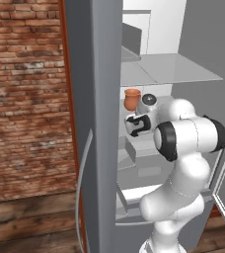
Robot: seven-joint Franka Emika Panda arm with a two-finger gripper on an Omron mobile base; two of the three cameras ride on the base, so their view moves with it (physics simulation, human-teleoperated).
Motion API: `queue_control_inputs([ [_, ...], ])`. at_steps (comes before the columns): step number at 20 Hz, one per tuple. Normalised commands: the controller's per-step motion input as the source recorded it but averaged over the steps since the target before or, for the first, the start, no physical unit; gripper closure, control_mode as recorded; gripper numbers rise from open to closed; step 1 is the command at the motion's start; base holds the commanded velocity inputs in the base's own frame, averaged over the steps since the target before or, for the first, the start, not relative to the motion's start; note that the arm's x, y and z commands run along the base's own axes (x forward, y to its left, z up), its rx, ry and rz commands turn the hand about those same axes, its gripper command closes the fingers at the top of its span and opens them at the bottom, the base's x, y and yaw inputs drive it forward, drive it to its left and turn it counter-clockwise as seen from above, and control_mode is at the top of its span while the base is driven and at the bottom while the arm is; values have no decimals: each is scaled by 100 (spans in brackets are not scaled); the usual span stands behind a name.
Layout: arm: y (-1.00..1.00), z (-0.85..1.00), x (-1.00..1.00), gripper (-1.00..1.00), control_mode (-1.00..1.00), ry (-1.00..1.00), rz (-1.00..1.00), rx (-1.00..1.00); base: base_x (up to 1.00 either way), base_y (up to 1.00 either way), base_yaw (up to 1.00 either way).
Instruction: Take the steak from the fridge and place it on the digital scale on the counter by the fridge. Wait a few seconds for a reading, then move it to the plate on the dining counter.
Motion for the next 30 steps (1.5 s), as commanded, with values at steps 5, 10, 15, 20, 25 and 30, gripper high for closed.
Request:
queue_control_inputs([
  [5, -2, -25, 29, -100, -100, 1, 0, 0, 0, 0, 0],
  [10, -2, -17, 36, -100, -100, 0, 0, 0, 0, 0, 0],
  [15, -7, -8, 35, -100, -100, 0, 0, 0, 0, 0, 0],
  [20, -8, -12, 31, -100, -100, 0, 0, -2, 0, 0, 0],
  [25, -6, -25, 28, -100, -100, 0, 0, -2, 0, 0, 0],
  [30, -1, -40, 27, -100, -100, 2, 0, -2, 0, 0, 0],
])
